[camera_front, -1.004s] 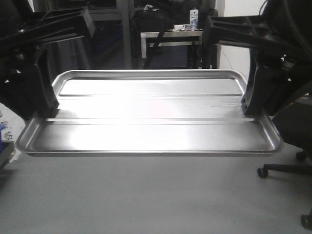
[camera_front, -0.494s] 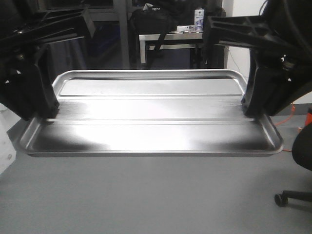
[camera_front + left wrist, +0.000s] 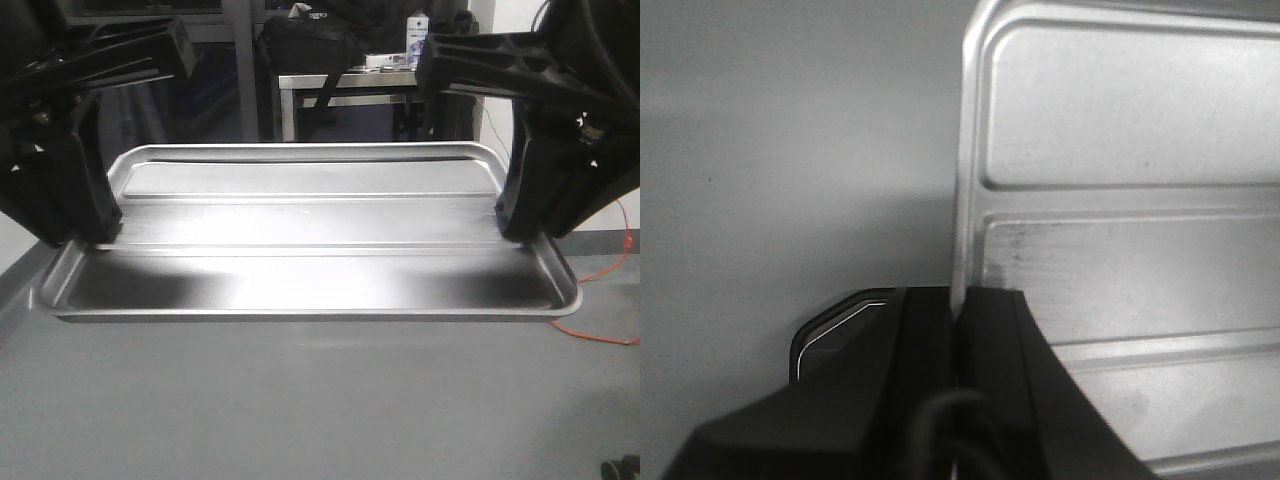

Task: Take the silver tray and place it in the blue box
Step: 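Carry the held tray level while the base drives to the bins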

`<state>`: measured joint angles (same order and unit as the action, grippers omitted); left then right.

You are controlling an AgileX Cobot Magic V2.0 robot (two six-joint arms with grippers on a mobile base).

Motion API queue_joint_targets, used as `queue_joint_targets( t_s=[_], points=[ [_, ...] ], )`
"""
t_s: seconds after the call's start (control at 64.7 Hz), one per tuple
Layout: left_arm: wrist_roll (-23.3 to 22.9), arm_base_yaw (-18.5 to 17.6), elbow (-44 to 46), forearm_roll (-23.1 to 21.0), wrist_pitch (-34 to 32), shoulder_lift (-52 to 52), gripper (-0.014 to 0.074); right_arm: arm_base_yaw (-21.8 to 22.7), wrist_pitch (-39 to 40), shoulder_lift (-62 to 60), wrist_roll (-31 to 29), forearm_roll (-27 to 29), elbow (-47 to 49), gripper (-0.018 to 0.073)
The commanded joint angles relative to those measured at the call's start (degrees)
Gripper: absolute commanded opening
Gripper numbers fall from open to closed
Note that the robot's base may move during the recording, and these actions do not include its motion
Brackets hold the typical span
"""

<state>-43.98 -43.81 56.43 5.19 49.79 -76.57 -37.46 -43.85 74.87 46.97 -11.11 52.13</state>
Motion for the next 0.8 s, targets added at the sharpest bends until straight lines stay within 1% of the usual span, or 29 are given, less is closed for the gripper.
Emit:
queue_joint_targets(
  t_s=[0.0,0.788],
  points=[
    [0.0,-0.1,1.3,1.9,0.7,1.7,-0.0104,0.4,-0.1,-1.8,-0.6,-3.3,1.3,0.0050],
    [0.0,-0.1,1.3,2.0,0.7,1.7,-0.0104,0.4,-0.1,-1.8,-0.6,-3.3,1.3,0.0050]
  ],
)
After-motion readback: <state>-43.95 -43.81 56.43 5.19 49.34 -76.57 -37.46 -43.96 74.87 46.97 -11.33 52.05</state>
